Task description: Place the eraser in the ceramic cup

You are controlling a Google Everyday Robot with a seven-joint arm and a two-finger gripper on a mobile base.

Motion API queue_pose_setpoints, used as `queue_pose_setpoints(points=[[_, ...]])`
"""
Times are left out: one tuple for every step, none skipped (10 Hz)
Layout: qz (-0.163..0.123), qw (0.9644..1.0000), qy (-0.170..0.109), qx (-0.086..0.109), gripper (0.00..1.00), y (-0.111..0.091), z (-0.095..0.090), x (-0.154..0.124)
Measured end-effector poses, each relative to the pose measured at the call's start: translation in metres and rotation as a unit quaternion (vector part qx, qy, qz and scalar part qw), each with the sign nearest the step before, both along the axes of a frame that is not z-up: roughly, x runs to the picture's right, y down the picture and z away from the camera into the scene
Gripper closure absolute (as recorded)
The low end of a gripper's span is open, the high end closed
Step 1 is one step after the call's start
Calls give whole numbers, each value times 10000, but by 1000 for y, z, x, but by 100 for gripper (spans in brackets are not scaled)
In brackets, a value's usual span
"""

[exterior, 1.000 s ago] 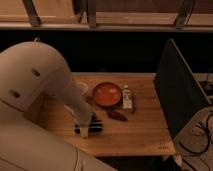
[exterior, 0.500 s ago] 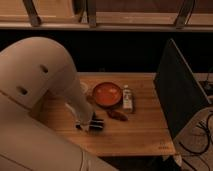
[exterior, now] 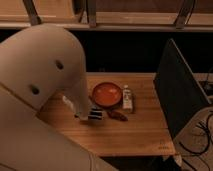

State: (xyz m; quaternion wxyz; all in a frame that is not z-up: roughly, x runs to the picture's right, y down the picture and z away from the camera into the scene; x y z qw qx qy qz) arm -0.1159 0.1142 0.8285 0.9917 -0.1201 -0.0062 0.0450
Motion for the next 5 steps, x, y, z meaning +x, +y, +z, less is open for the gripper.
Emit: queue_pose_setpoints(points=[[41, 9997, -123, 184, 100, -15, -7, -6], [163, 9985, -336, 404, 100, -36, -17, -13], [354, 9956, -621, 611, 100, -59, -29, -21], [575, 9908, -919, 810, 100, -84, -45, -24], [703, 9867, -1105, 961, 100, -101, -57, -26]])
